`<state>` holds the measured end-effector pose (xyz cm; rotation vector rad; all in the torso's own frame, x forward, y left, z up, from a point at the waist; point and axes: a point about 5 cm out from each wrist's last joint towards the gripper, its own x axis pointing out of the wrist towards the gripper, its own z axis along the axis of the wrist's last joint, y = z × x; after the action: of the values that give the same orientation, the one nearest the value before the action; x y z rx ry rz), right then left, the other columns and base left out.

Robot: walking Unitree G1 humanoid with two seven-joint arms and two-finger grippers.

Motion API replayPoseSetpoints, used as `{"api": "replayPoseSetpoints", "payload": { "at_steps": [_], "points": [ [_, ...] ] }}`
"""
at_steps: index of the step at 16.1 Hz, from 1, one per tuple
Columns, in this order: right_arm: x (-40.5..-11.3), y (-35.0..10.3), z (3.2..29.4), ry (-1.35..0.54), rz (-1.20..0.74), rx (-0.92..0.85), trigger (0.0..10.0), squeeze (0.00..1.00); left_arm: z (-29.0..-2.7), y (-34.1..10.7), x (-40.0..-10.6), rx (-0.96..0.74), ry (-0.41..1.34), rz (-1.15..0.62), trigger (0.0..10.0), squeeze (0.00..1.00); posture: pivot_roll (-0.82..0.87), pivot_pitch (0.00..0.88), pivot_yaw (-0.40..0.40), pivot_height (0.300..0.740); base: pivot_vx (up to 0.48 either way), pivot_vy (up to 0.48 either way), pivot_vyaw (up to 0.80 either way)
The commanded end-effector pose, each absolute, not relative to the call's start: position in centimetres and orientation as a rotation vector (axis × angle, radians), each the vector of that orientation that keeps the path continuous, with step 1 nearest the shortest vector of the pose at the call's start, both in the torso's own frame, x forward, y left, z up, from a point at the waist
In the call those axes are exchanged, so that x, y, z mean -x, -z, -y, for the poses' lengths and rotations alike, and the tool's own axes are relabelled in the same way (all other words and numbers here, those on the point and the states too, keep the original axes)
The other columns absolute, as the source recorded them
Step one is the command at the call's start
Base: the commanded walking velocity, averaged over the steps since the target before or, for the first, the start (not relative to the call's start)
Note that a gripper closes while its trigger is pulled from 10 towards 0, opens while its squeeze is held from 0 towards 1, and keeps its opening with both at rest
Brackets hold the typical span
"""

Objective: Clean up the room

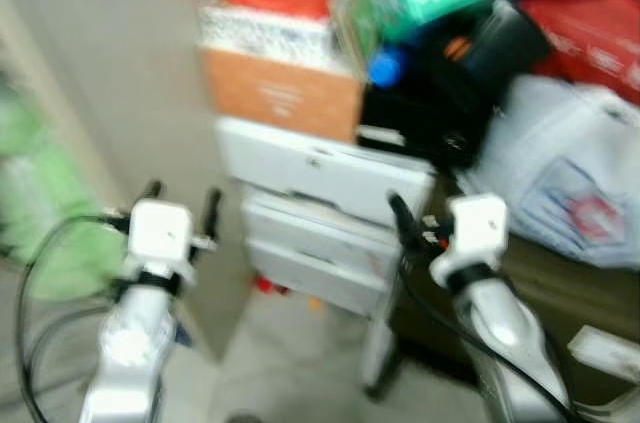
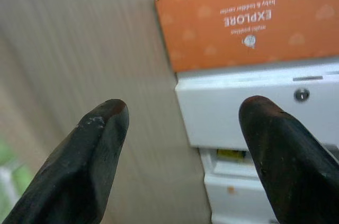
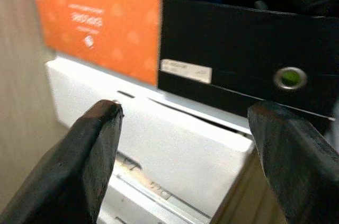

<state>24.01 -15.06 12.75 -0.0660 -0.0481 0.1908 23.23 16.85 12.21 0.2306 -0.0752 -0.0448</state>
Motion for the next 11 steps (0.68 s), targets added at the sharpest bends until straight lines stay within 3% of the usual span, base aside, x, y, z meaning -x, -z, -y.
{"api": "replayPoseSetpoints", "payload": {
  "at_steps": [1,11],
  "points": [
    [-24.08,-12.84,14.98,-0.194,0.049,0.057,10.0,0.0,-17.13,-12.47,-23.21,-0.249,0.043,0.082,10.0,0.0,-0.04,0.0,-0.043,0.74,0.0,0.0,0.8],
    [-24.68,-13.02,14.47,-0.232,0.054,0.049,10.0,0.0,-17.27,-12.34,-23.16,-0.253,0.027,0.082,10.0,0.0,-0.03,0.0,-0.071,0.74,0.0,0.0,0.8]
  ]
}}
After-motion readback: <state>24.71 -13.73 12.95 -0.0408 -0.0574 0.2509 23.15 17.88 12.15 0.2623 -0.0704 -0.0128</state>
